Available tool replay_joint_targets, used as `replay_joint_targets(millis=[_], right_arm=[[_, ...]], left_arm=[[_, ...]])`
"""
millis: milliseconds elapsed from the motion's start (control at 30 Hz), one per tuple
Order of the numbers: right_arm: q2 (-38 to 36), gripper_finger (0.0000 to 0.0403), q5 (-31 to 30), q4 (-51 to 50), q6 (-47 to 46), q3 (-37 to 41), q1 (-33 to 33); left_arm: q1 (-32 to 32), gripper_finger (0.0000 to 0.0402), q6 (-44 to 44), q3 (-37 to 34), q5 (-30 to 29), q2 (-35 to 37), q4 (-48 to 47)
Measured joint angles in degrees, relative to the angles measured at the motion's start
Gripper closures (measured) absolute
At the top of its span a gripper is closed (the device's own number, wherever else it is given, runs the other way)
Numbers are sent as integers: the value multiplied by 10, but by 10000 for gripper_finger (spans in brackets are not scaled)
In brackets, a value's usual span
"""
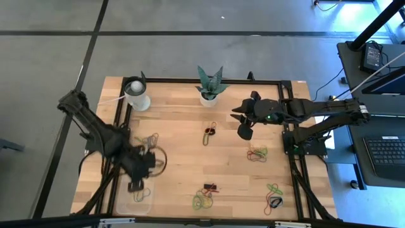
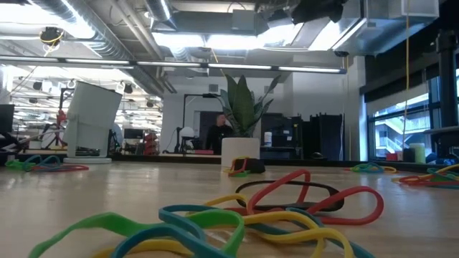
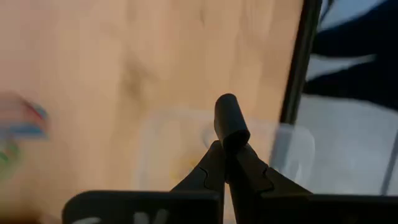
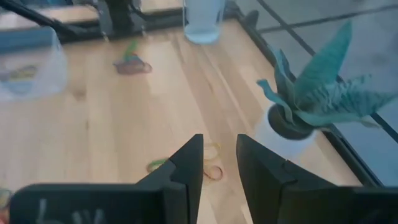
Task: Pick and place rubber bands into bin
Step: Put the black rubber band into the transparent bin
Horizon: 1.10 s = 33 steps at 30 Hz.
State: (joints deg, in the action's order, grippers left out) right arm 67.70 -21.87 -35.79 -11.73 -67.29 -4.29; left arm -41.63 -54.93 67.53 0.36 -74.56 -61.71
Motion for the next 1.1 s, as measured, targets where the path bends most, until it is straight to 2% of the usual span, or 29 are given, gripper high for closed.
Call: replay_joint_targets(millis=[133, 333, 467, 633, 933, 1100], right_arm=[[0, 303, 0, -25, 0, 0, 12], [0, 303, 0, -32, 0, 0, 24], [0, 303, 6, -32, -16, 0, 24], [0, 303, 11, -32, -46, 0, 24], [0, 303, 12, -32, -104, 0, 23], [0, 303, 12, -34, -110, 0, 23]], left_arm=[[-56, 399, -55, 0, 48, -57, 0], [-97, 399, -74, -24, 89, -119, 31], [-101, 399, -97, -82, 82, -121, 139], [-108, 398, -115, -140, 80, -122, 202], [-131, 393, -97, -176, 33, -121, 195], [-132, 353, -82, -176, 47, -121, 191]])
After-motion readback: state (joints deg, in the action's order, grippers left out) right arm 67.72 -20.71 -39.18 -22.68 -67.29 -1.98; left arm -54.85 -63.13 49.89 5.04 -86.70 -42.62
